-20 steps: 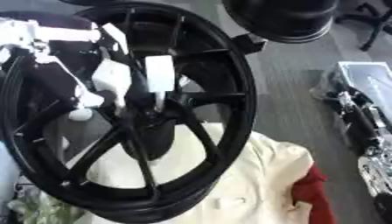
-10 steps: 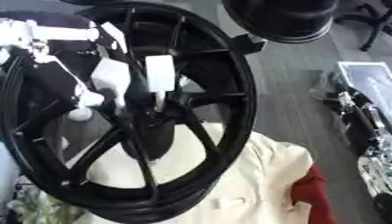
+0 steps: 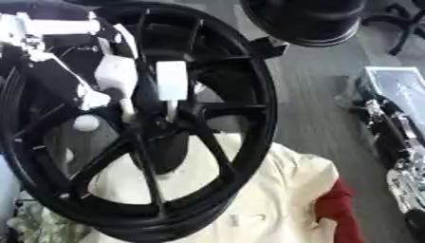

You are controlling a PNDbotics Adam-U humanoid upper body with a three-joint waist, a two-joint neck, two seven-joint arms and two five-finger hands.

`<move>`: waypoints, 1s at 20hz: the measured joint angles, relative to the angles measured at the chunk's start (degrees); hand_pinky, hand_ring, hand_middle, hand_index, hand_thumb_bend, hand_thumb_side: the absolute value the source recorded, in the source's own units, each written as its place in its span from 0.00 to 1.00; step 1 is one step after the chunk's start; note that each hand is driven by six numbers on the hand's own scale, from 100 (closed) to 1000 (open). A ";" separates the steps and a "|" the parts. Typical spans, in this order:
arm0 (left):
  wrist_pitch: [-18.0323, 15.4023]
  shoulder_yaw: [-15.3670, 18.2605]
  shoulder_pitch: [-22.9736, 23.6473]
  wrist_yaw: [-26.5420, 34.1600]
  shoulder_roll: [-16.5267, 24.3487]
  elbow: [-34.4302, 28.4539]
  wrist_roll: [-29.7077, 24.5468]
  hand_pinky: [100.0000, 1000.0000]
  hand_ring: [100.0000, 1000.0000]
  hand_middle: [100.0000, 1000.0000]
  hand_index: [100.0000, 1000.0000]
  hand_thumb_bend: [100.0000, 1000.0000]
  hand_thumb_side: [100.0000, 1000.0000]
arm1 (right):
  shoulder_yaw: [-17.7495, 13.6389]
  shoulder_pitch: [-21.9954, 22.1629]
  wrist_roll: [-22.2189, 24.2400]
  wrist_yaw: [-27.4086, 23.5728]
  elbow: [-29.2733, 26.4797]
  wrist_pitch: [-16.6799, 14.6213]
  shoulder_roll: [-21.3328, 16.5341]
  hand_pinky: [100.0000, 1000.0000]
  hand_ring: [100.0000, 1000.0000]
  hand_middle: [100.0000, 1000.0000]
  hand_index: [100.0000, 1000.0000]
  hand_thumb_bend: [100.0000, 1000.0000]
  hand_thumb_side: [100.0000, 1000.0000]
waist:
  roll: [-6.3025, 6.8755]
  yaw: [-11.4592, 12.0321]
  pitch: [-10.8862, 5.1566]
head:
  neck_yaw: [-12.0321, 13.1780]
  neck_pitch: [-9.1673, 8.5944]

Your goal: Pull the pin out of the wheel hub.

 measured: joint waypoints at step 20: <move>2.97 17.19 10.96 7.20 11.39 -13.82 12.92 0.48 0.23 0.23 0.32 0.00 0.00 | -0.76 0.46 -0.28 0.02 -0.02 -0.32 -0.32 0.94 0.74 0.66 0.83 0.00 0.52 | 0.48 1.54 -0.61 | -1.01 0.15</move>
